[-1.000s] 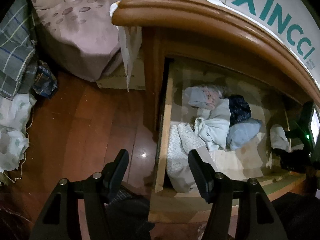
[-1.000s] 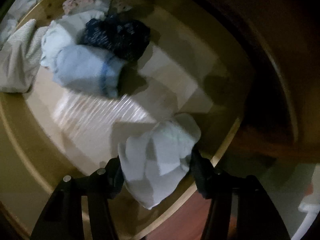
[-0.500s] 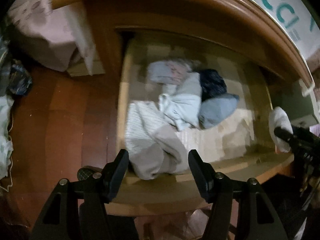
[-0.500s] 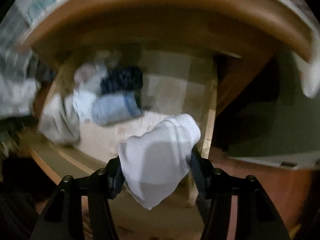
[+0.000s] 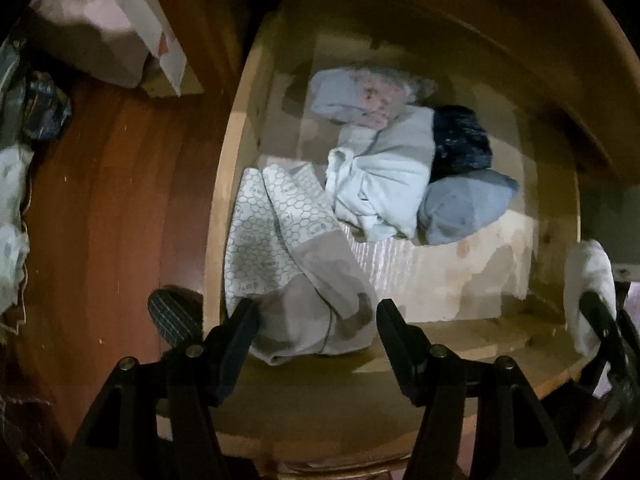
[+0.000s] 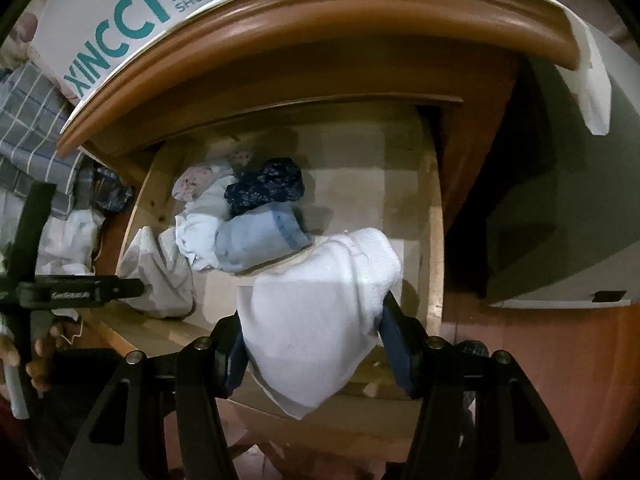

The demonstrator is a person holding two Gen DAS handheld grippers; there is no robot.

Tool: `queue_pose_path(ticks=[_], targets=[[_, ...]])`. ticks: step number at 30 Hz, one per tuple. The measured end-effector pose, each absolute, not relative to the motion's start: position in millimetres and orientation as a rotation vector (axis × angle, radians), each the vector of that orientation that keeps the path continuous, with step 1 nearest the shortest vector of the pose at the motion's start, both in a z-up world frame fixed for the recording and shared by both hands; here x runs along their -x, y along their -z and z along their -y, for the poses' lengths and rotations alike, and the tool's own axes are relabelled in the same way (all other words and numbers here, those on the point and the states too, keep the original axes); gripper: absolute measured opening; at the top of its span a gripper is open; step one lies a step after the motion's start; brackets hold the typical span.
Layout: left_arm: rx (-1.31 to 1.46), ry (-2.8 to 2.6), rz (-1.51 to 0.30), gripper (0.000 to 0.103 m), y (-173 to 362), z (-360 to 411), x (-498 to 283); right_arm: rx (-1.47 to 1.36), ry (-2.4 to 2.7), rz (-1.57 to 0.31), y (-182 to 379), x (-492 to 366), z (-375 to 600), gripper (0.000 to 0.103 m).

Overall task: Take underwear out of drawer
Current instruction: 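Lift the white cloth with the right gripper while the left grasps the hexagon-print garment, then lift the hexagon-print garment with the left gripper and carry it toward the white box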

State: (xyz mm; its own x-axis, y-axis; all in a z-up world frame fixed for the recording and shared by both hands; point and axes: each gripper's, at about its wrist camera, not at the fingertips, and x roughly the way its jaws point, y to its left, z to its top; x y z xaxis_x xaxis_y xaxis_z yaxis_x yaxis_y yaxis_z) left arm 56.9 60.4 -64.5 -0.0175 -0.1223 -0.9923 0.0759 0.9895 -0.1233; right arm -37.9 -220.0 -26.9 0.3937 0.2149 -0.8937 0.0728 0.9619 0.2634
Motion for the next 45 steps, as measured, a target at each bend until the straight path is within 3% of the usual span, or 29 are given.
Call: queue_pose_path(ticks=[18,19,20,21,26,45], targets=[[0.049,0.082,-1.733,0.067,109.9,-50.8,-77.5,-0.280,-0.107,-1.178,30.7,36.2,217.5,0.055],[0.055,0.082,-1.732,0.065,110.5,-51.4,-77.4,-0.279,-0.107,-1.180,31.1,36.3,217.5,0.055],[0.048,0.084,-1.730,0.051,110.8,-51.8,-76.8,-0.279,-0.107,-1.180,31.4,36.4,217.7,0.055],[0.032,0.083,-1.728,0.046,111.1,-51.9,-76.2,-0.279,-0.107,-1.180,31.4,36.4,217.7,0.055],[0.026,0.101,-1.691,0.032,106.4,-57.0,-71.9,-0.278,-0.108,-1.183,32.1,36.9,217.2,0.055],[-0.033,0.219,-1.502,0.030,35.1,-48.7,-49.8,-0.239,-0.095,-1.187,37.9,38.1,211.9,0.055]])
